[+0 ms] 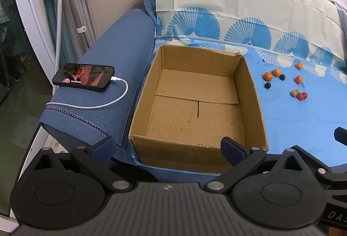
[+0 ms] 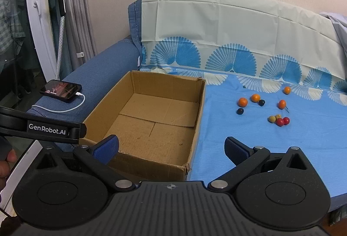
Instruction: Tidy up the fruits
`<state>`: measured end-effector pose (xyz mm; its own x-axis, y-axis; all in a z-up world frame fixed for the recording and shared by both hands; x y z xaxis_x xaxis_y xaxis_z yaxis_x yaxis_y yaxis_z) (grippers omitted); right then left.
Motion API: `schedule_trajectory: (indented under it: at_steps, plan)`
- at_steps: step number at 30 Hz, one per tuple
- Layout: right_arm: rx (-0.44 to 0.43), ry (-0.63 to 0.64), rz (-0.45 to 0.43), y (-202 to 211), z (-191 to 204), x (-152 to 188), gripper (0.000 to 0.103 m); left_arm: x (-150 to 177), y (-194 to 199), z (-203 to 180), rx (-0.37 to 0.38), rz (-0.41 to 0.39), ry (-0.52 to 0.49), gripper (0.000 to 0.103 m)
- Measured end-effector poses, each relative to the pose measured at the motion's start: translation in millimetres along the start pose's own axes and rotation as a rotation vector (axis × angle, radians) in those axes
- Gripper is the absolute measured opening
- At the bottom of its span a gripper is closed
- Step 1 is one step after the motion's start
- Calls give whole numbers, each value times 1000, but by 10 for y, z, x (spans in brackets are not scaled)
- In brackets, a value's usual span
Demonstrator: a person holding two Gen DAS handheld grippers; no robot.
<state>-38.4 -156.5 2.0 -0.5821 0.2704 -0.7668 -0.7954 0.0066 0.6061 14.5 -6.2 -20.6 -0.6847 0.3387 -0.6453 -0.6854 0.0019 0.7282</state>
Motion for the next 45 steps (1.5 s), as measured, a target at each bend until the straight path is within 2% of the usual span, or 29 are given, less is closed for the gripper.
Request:
schedule_trajectory:
  at_steps: [5, 16, 20, 29, 37, 41, 45]
  plan:
    - [-3, 0, 1, 0, 2, 2, 103, 25, -6, -5, 22, 8, 16, 103]
    - [-21, 1, 18, -17, -15, 18, 103, 18, -21, -42, 0, 21, -4, 103]
    - [-28, -1, 21, -23, -30, 19, 103, 3, -28, -60, 4, 52, -6, 103]
    - [-44, -62, 42, -104, -194, 25, 103, -44, -68, -172, 14, 63, -26, 103]
    - [-25, -191, 46, -217, -614, -17, 103, -235, -184, -511, 12, 70, -101, 103]
    - [22, -255, 26, -268, -979, -61, 103, -435, -263, -835, 72, 51, -161, 103]
    - [112, -302, -18, -323, -1452, -135, 103, -656, -378, -1210, 119, 31, -205, 103]
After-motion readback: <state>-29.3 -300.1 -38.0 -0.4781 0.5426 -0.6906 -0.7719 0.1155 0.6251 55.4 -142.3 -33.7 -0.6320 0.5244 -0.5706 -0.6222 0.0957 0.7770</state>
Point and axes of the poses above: each gripper's, at about its wrist camera, not at the fingertips, and y roughly against the way its jaws point, z to its left, x to its underside, the point moved 2 cm from there along -y, roughly the way its jaws point, and after that the axes turned 13 degrees about -y, right-handed, at the moved point
